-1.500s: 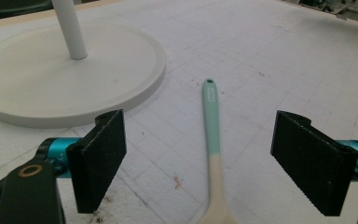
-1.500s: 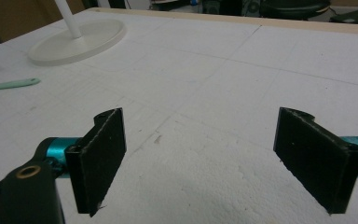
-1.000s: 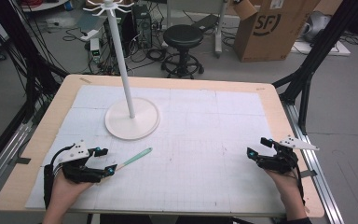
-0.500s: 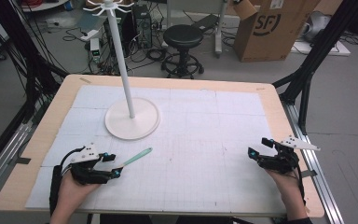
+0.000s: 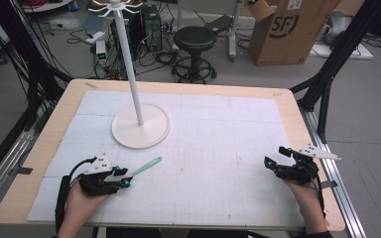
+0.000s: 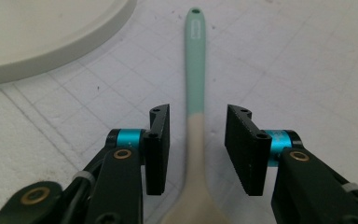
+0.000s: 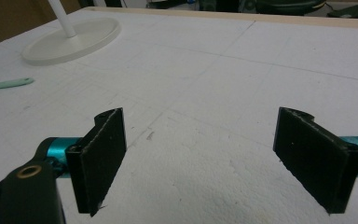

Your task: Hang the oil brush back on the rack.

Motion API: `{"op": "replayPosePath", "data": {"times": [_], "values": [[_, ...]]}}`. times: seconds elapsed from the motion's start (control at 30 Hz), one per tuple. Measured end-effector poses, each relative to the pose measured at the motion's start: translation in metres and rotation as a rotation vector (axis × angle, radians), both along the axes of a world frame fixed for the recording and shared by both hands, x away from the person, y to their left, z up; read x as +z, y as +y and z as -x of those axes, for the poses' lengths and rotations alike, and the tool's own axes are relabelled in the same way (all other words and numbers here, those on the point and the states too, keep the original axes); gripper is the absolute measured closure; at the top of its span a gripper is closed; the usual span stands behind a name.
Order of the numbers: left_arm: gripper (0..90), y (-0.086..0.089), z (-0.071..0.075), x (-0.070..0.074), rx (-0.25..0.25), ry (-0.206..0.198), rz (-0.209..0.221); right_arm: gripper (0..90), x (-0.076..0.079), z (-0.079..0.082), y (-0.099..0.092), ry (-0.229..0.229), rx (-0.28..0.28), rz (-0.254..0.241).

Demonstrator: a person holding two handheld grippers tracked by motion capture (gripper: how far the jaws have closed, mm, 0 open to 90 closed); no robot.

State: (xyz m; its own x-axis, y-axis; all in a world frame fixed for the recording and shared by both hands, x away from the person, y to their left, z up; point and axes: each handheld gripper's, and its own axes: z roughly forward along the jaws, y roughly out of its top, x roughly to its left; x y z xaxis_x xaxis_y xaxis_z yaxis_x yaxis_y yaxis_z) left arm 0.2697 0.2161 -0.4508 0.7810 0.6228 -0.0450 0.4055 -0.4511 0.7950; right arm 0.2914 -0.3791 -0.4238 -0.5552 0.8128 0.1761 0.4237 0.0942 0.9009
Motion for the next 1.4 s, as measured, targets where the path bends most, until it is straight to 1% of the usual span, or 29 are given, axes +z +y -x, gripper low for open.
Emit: {"op": "replayPosePath", "data": {"times": [0.1,0.13,0.17,0.33,0.57,0.63,0.67,0.7,0.73,0.77,0.8,0.9,1.07,1.17,1.23,1.3,1.33,1.37,1.4], "values": [[66.1,0.0007,-0.0007,0.0000,0.009,0.002,0.001,16.5,-0.0001,0.0001,0.0000,0.001,0.000,0.000],[66.1,0.0009,-0.0008,0.0001,0.013,0.001,-0.001,16.5,-0.0001,0.0001,0.0000,0.001,0.000,0.000],[68.7,0.0007,-0.0006,0.0002,0.018,-0.002,-0.006,16.5,0.0000,0.0001,0.0002,0.001,-0.001,0.000],[69.7,-0.0014,0.0013,0.0002,0.026,-0.019,-0.022,16.5,0.0000,-0.0001,-0.0001,0.000,0.001,0.001],[70.5,-0.0014,0.0007,0.0003,0.031,-0.010,-0.017,16.7,-0.0002,-0.0004,-0.0001,0.000,0.003,0.002],[72.6,-0.0009,0.0001,0.0002,0.034,-0.004,-0.011,16.7,-0.0002,-0.0004,-0.0002,0.002,0.002,0.003],[73.9,-0.0024,0.0012,0.0003,0.031,-0.015,-0.019,16.7,-0.0002,-0.0003,-0.0001,0.001,0.002,0.004],[76.0,-0.0024,0.0012,0.0003,0.031,-0.015,-0.019,16.7,-0.0001,-0.0003,0.0000,0.000,0.003,0.003],[76.0,-0.0030,0.0018,0.0002,0.021,-0.019,-0.021,16.7,-0.0001,-0.0003,0.0000,0.000,0.003,0.003],[80.7,-0.0032,0.0020,0.0002,0.011,-0.021,-0.025,16.7,-0.0002,-0.0004,0.0002,0.002,0.004,0.003],[80.7,-0.0030,0.0017,0.0000,0.013,-0.014,-0.017,16.7,-0.0003,-0.0004,0.0004,0.003,0.005,0.005],[81.3,-0.0021,0.0007,0.0000,0.011,-0.004,-0.011,16.7,-0.0004,-0.0003,0.0012,0.004,0.007,0.007],[81.8,-0.0021,0.0009,0.0002,0.011,-0.008,-0.013,16.7,-0.0004,-0.0003,0.0009,0.004,0.006,0.005],[82.3,-0.0012,0.0001,0.0003,0.016,0.002,0.003,16.7,-0.0003,-0.0002,0.0009,0.004,0.006,0.006],[82.3,-0.0010,0.0000,0.0004,0.017,0.001,0.003,16.7,-0.0004,-0.0002,0.0010,0.004,0.005,0.006],[82.3,0.0005,0.0001,0.0015,0.017,-0.001,0.029,16.7,-0.0005,-0.0004,0.0008,0.006,0.004,0.007],[82.3,0.0005,0.0001,0.0015,0.017,-0.001,0.029,16.7,-0.0005,-0.0004,0.0008,0.006,0.004,0.007],[82.3,0.0011,0.0004,0.0022,0.020,-0.004,0.050,16.7,-0.0006,-0.0005,0.0008,0.008,0.001,0.005],[82.3,0.0019,0.0012,0.0046,0.027,-0.022,0.068,16.7,-0.0004,-0.0001,0.0004,0.009,0.000,0.003]]}}
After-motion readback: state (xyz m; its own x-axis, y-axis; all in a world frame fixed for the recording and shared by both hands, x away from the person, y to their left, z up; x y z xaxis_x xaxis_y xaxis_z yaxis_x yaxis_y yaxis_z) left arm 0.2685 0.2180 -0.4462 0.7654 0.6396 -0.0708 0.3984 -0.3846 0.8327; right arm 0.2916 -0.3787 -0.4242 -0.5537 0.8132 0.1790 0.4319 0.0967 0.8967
